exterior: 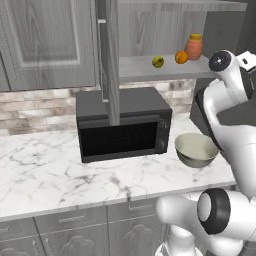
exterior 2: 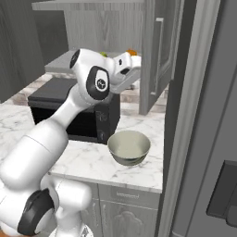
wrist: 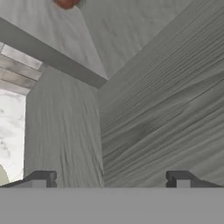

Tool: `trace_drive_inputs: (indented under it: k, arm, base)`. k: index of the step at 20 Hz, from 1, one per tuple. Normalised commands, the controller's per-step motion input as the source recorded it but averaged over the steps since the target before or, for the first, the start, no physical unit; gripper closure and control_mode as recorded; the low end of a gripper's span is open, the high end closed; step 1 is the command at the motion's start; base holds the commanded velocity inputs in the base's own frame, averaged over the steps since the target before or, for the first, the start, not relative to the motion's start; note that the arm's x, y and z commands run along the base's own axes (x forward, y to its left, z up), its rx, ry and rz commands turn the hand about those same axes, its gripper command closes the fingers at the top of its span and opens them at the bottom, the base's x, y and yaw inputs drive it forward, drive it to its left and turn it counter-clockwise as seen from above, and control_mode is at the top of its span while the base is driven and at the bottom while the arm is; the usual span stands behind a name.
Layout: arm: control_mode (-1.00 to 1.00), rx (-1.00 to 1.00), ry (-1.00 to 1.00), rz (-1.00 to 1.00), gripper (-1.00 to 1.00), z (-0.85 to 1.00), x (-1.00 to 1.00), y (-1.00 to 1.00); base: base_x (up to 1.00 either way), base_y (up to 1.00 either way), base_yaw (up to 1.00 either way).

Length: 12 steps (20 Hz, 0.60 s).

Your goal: Open the cabinet. Pick the pear and orange from the cabinet and place them into the bowl. Then close the cabinet.

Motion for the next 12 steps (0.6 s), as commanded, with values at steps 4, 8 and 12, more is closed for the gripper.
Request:
trace_drive_inputs:
  k: [4, 8, 12]
  arm:
    - [-1.00, -0.01, -0.06, 0.09, -1.00, 0.00, 0.00, -0.10]
    - [-1.00, -0.06, -0.17, 0.01, -1.00, 0.01, 0.00, 0.71]
    - [-1.00, 0.00, -0.10, 0.00, -1.00, 0.10, 0.00, 0.99]
  base:
    - [0.00, 0.00, 0.00]
    - [0.00, 0.00, 0.00]
    - [0.00, 0.00, 0.00]
